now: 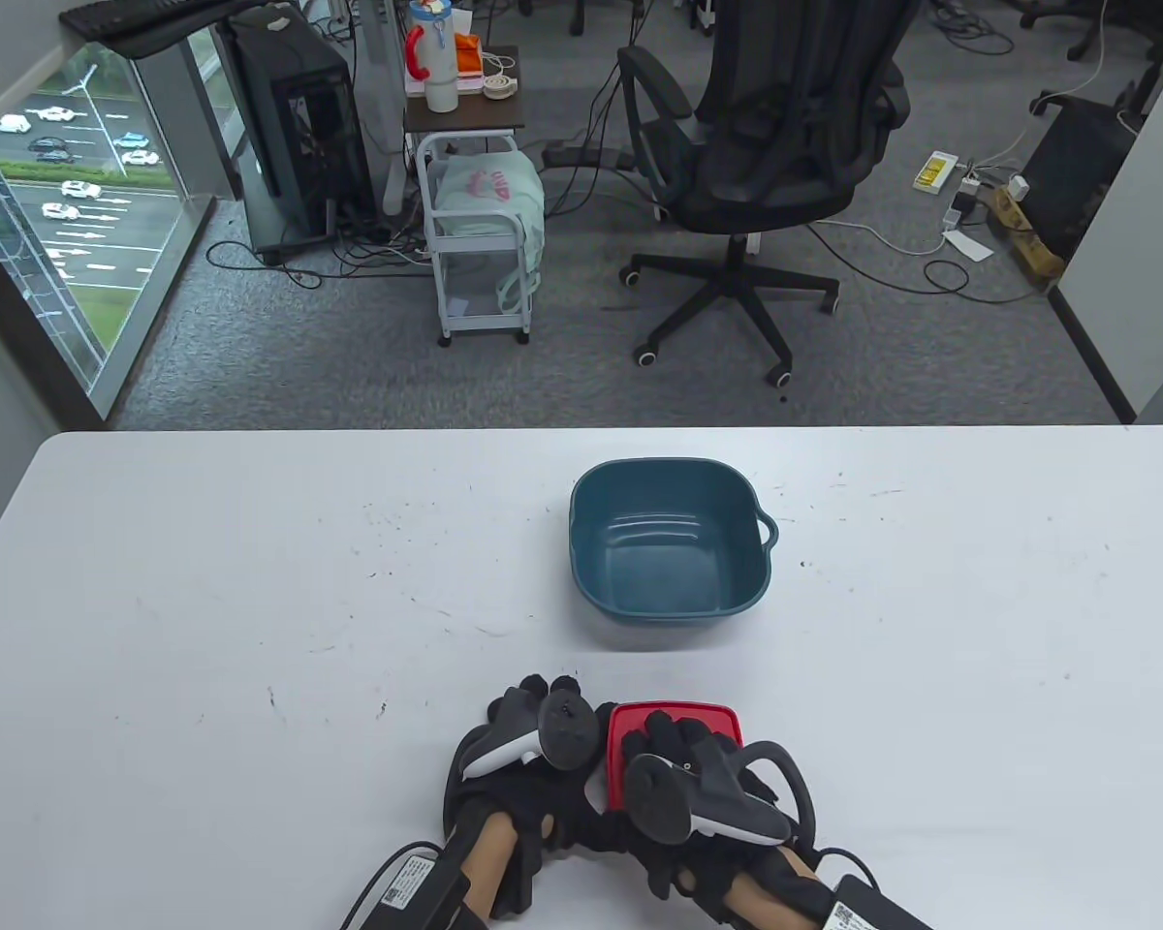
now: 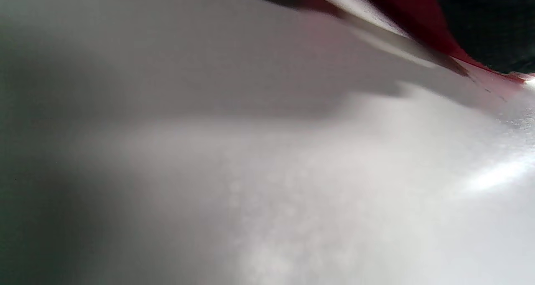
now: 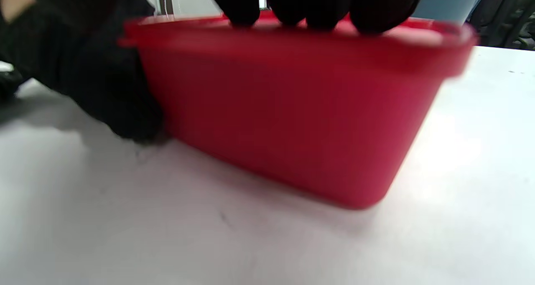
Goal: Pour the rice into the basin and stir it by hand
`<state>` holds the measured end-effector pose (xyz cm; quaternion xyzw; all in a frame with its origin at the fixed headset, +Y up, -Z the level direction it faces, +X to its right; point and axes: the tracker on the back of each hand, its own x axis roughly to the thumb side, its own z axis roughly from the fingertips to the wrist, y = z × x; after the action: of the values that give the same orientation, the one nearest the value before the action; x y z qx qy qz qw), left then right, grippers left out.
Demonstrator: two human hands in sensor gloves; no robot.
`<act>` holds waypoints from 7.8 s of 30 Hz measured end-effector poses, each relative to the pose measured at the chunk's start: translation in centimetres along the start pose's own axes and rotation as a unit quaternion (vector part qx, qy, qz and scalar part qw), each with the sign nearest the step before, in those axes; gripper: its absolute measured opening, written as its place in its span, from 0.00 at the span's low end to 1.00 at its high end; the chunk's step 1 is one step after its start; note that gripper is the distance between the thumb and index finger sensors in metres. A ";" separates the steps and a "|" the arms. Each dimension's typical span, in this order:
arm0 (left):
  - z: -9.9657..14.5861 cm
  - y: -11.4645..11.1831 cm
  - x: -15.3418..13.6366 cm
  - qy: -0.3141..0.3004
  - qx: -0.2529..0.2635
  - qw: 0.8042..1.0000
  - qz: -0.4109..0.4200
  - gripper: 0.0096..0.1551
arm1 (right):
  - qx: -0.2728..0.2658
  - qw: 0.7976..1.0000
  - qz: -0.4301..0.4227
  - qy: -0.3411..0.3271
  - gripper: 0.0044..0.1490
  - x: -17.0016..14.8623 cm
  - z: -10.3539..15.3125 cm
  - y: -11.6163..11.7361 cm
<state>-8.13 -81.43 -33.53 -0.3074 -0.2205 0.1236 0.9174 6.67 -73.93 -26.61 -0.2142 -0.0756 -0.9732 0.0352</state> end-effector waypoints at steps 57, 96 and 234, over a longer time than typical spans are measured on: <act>0.1 -0.3 0.2 0.015 -0.013 1.000 -0.018 0.81 | -0.376 0.773 -0.489 0.147 0.32 -18.2 6.9 -2.7; 0.2 -0.4 0.1 0.014 -0.017 0.999 -0.023 0.81 | -0.039 0.805 -0.188 0.561 0.48 -28.4 5.0 6.0; 5.9 2.9 0.6 0.031 0.223 0.959 -0.173 0.50 | -0.261 0.951 0.028 0.160 0.50 -14.3 -10.3 -12.3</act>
<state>-10.74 -76.00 -30.91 -0.0554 -0.2084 -0.0009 0.9765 14.16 -62.99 -43.53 -0.0591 0.1941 -0.9791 0.0167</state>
